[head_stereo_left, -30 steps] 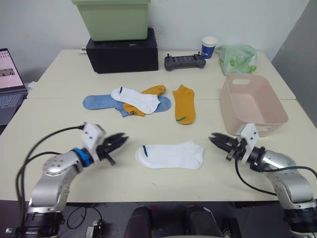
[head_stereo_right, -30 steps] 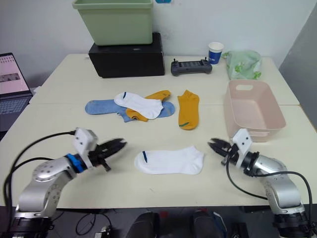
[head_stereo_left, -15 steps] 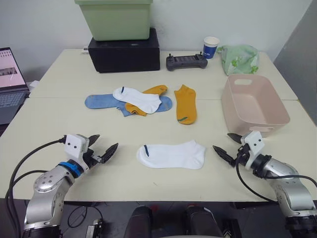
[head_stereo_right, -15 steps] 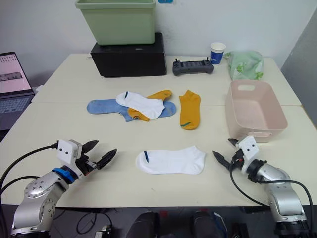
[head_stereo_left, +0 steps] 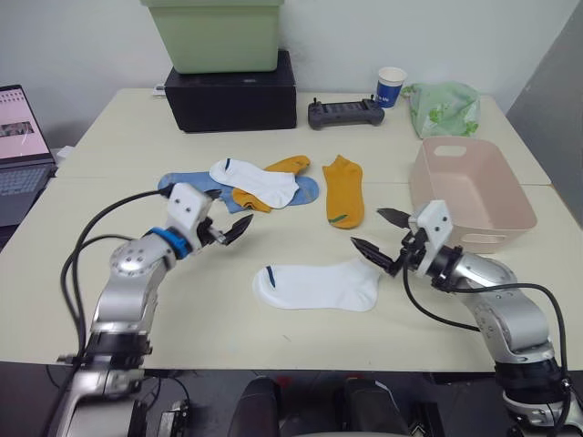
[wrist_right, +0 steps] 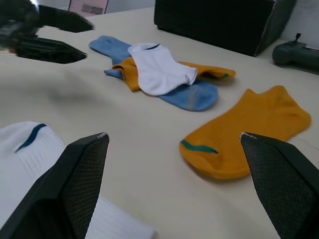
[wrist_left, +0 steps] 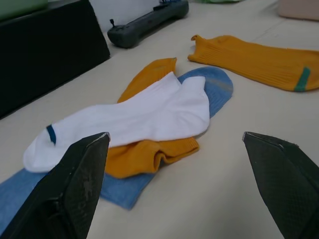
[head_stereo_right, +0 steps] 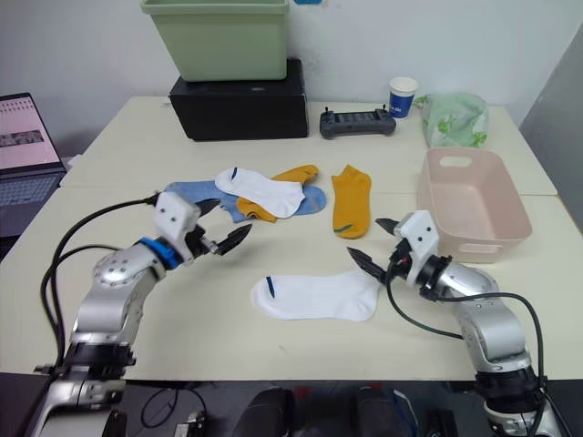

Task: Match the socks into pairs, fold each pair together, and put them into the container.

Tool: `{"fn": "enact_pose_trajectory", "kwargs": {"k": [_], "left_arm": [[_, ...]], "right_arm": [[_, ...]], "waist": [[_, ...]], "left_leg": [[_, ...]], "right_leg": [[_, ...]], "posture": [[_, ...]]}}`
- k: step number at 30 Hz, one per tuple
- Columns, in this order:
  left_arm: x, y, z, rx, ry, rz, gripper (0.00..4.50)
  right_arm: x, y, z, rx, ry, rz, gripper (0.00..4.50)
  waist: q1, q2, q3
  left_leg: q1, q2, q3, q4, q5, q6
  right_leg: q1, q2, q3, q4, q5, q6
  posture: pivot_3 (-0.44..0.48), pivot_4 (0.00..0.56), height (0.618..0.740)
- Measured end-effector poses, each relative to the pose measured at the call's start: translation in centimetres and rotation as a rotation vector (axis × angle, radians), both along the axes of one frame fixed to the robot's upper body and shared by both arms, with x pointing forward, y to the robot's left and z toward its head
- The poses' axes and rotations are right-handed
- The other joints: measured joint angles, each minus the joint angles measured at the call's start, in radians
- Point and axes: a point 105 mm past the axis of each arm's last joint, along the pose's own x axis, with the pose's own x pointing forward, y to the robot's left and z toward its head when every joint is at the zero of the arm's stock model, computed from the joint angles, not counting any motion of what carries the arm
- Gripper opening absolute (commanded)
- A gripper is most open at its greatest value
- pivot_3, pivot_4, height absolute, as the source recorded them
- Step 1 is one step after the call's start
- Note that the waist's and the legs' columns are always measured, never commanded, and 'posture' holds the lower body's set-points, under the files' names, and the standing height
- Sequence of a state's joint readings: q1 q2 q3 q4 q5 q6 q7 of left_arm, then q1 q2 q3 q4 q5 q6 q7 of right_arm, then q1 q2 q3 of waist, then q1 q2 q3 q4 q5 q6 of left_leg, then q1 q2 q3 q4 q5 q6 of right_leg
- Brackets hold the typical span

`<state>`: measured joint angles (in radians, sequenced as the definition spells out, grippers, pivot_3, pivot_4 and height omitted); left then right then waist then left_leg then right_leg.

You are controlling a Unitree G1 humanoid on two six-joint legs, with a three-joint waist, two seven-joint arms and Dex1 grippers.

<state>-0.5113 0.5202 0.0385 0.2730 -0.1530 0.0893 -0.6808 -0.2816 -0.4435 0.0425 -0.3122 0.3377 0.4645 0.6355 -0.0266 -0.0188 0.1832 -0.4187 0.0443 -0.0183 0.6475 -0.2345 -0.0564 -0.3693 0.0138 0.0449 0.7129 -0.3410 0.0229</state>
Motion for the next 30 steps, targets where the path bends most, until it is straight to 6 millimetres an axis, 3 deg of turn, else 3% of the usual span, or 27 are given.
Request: {"fn": "enact_pose_trajectory", "kwargs": {"k": [3,9,12,15,26,30], "left_arm": [[2.0,-1.3,-0.4,0.044,0.004,0.005,4.45],[4.0,-2.7,-3.6,0.119,0.083,0.005,4.45],[4.6,-3.3,-4.1,0.16,0.089,-0.008,4.45],[5.1,-3.7,-4.0,0.184,0.071,-0.004,3.85],[5.4,-4.4,-4.4,0.175,0.063,-0.015,0.2],[5.5,-4.1,-4.1,0.155,0.056,-0.006,0.04]], "right_arm": [[0.3,1.0,0.4,0.019,-0.002,0.007,4.5],[0.5,0.7,0.0,0.01,0.008,-0.035,4.5],[0.6,0.3,-0.4,-0.002,0.012,-0.064,4.5],[0.5,0.2,-0.5,-0.009,0.01,-0.074,4.5],[-0.4,0.1,-0.7,-0.022,0.007,-0.098,4.5],[-0.5,0.3,-1.1,-0.019,0.022,-0.094,4.5]], "waist": [[-0.001,0.0,0.0],[-0.002,0.0,0.0],[-0.002,0.0,0.0],[-0.002,0.0,0.0],[-0.003,0.0,0.0],[-0.003,0.0,0.0]], "left_leg": [[0.0,0.0,0.0,0.0,0.0,0.0],[-0.002,-0.001,0.001,0.0,0.0,0.0],[-0.002,-0.002,0.001,0.0,0.0,0.0],[-0.002,-0.002,0.001,0.001,0.0,0.0],[-0.002,-0.003,0.001,0.001,0.0,0.0],[-0.002,-0.003,0.001,0.001,0.0,0.0]], "right_leg": [[0.0,0.0,0.0,0.0,0.0,0.0],[-0.002,0.001,0.0,0.001,0.0,0.0],[-0.003,0.001,0.0,0.001,0.0,0.0],[-0.002,0.001,0.0,0.002,0.0,0.0],[-0.003,0.001,-0.001,0.002,0.0,0.0],[-0.003,0.001,-0.001,0.002,0.0,0.0]], "posture": [[0.0,0.15,0.74],[0.0,0.15,0.74],[0.0,0.15,0.74],[0.0,0.15,0.74],[0.0,0.15,0.74],[0.0,0.15,0.74]]}}
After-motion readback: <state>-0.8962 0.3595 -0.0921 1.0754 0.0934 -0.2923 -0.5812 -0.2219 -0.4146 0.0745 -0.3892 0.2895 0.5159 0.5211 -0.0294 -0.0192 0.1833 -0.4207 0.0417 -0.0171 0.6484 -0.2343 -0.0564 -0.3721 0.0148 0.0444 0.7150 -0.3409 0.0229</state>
